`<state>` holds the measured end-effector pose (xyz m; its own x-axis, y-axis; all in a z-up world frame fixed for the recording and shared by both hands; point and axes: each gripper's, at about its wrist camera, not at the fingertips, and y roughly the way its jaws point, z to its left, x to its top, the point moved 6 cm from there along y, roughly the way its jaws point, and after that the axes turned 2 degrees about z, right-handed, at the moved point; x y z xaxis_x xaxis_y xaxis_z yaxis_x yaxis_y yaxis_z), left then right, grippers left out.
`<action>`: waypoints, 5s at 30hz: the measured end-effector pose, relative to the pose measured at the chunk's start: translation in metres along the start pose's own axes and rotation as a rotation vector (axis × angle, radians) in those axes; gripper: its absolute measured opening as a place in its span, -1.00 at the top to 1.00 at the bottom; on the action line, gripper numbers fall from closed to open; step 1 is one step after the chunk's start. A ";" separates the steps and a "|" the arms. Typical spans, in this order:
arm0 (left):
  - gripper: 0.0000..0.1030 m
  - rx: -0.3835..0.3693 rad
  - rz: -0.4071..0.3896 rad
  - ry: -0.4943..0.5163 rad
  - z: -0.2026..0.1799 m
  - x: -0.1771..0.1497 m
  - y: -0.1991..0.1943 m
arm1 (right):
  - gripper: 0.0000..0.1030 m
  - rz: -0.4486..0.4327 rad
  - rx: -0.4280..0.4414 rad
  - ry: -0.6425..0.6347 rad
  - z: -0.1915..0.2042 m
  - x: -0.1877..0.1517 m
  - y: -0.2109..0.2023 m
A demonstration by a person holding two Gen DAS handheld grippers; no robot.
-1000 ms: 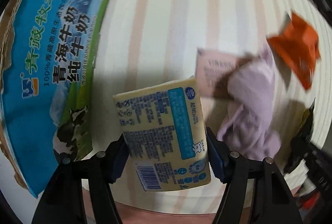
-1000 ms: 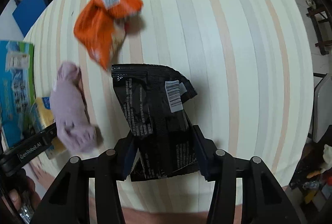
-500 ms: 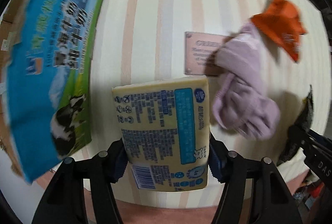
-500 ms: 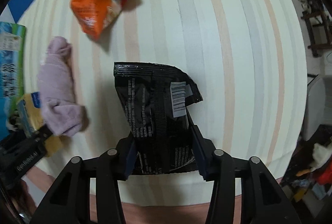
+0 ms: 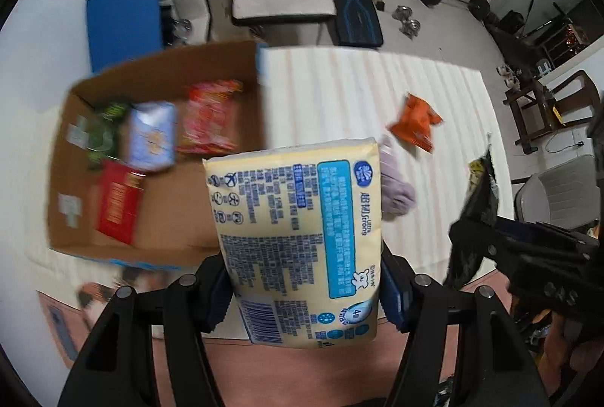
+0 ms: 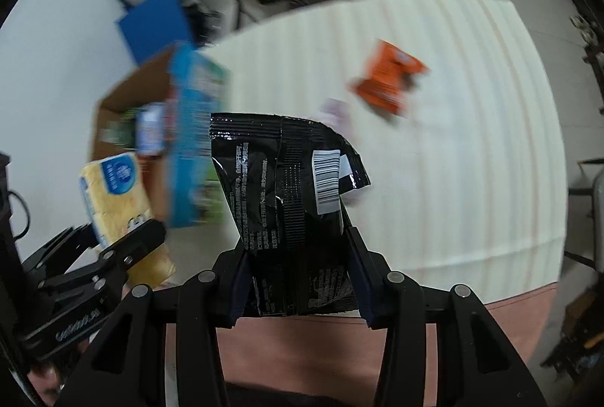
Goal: Organize soft objects
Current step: 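Place the carton and black bag into the box and open both tools, then lift both tools away from the box, then grasp the pink sock with the left tool while the right tool grasps the orange bag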
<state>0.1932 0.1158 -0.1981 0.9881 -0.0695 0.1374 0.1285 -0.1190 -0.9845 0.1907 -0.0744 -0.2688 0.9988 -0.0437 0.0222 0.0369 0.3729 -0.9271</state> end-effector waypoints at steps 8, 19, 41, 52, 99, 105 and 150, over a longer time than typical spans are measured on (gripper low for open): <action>-0.20 0.093 0.054 -0.044 0.120 0.029 0.010 | 0.06 -0.031 0.045 -0.116 0.147 0.016 0.014; -0.20 -0.040 0.302 -0.089 0.174 0.038 0.095 | 0.06 0.108 -0.073 -0.115 0.212 0.054 0.136; -0.20 0.048 0.461 -0.127 0.216 0.017 0.159 | 0.05 0.220 -0.127 -0.154 0.233 0.065 0.230; -0.52 -0.004 0.403 -0.192 0.228 0.030 0.116 | -0.68 0.238 -0.060 -0.172 0.253 0.059 0.217; -0.95 0.093 -0.087 -0.055 0.015 0.024 -0.031 | -1.00 -0.099 -0.125 -0.055 0.075 0.020 -0.009; -0.84 -0.093 0.116 -0.070 -0.075 0.041 0.069 | -1.00 -0.065 -0.184 0.107 -0.058 0.031 -0.017; 0.42 -0.075 0.159 -0.115 -0.084 0.073 0.105 | 0.41 0.080 -0.087 0.171 -0.098 0.141 0.082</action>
<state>0.2715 0.0151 -0.2820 0.9991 0.0192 -0.0368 -0.0325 -0.1892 -0.9814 0.3313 -0.1405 -0.3785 0.9782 -0.1765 -0.1094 -0.0523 0.3006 -0.9523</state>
